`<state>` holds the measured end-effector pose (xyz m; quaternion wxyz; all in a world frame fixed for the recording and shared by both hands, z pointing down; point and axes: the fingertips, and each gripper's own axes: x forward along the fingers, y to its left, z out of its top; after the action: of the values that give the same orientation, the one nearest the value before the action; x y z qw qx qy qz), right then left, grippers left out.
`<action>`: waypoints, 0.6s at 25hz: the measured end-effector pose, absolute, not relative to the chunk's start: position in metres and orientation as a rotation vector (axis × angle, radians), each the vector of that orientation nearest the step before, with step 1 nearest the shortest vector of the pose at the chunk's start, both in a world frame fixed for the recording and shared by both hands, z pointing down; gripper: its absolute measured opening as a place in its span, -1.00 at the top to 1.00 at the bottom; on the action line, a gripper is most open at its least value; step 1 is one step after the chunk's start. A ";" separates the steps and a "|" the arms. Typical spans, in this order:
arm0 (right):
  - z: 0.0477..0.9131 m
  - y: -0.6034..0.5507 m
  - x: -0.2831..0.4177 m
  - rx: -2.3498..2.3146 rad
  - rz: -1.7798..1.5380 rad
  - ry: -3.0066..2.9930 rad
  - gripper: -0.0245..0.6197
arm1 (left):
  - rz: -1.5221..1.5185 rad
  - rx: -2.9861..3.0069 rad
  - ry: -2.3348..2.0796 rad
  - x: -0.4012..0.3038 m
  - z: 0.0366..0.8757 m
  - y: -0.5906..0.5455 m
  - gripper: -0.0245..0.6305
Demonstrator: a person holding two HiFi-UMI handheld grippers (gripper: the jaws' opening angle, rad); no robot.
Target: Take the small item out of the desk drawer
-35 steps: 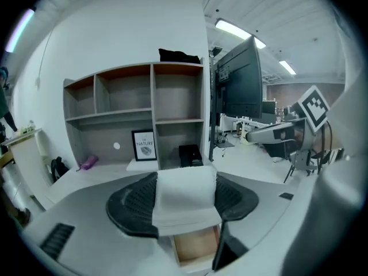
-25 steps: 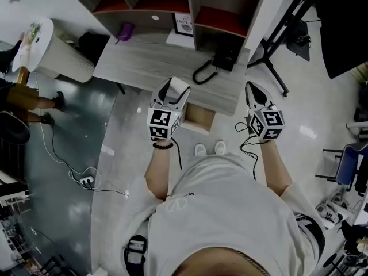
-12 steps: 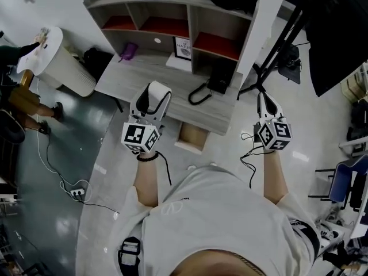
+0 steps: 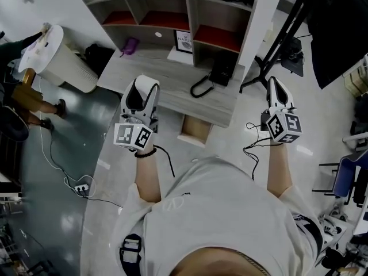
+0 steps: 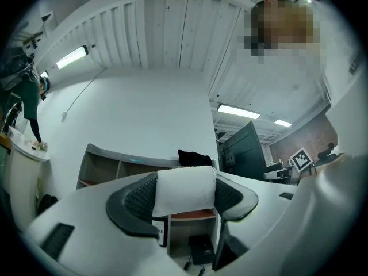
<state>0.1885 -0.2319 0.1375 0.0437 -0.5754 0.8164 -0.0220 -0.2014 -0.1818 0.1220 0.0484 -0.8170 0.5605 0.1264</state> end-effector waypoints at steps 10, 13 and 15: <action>0.134 -0.236 0.194 -1.791 -0.025 2.464 0.93 | 0.386 -2.500 1.725 -0.209 0.130 -0.185 0.08; 0.136 -0.234 0.200 -1.801 -0.028 2.458 0.93 | 0.366 -2.496 1.719 -0.204 0.132 -0.186 0.08; 0.137 -0.234 0.204 -1.811 -0.031 2.454 0.93 | 0.360 -2.496 1.715 -0.202 0.132 -0.188 0.08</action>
<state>0.2039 -0.2344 0.1372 0.0456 -0.5932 0.8037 -0.0100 -0.2017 -0.1881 0.1316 0.0458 -0.8175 0.5618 0.1179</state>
